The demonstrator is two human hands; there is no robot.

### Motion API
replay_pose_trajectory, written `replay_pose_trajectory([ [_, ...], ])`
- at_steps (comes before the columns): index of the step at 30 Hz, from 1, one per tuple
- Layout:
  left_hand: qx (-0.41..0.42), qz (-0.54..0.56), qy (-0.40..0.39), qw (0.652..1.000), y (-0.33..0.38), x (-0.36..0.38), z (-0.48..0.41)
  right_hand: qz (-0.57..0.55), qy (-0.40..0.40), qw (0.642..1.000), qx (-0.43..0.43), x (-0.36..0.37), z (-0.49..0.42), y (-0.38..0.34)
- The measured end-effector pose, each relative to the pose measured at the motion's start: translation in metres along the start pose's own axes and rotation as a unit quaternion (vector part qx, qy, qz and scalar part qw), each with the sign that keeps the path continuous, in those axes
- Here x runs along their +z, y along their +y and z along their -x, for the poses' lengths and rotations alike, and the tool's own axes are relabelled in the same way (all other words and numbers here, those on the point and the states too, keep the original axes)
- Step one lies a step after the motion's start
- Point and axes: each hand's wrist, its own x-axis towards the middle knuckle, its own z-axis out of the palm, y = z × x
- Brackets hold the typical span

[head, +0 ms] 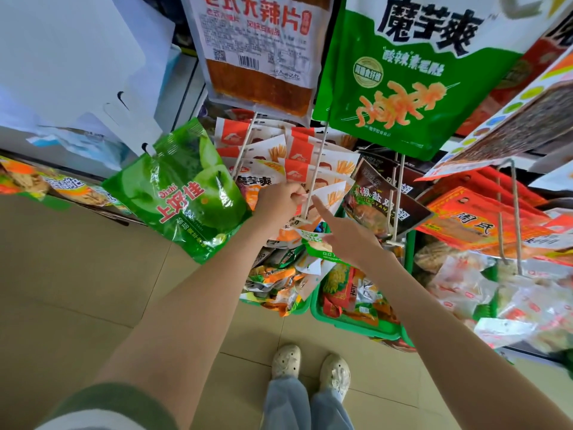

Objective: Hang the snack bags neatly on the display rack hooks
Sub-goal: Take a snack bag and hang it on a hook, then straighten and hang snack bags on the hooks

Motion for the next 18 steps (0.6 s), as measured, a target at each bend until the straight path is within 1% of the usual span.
replay_pose_trajectory([
  [2,-0.004,0.013,-0.015,1.000,-0.004,-0.001,0.002,-0.006,-0.004,1.000,-0.004,0.001,0.003,0.001],
  [8,0.008,0.030,-0.019,0.999,-0.002,0.000,0.013,-0.013,-0.001,1.000,-0.008,0.004,0.010,0.003],
  [12,0.006,0.070,-0.031,0.997,-0.001,-0.004,0.026,-0.028,-0.004,0.999,-0.025,0.011,0.022,0.002],
  [18,0.020,0.014,-0.019,1.000,0.005,-0.007,0.033,-0.020,0.004,0.999,-0.024,0.013,0.029,-0.002],
])
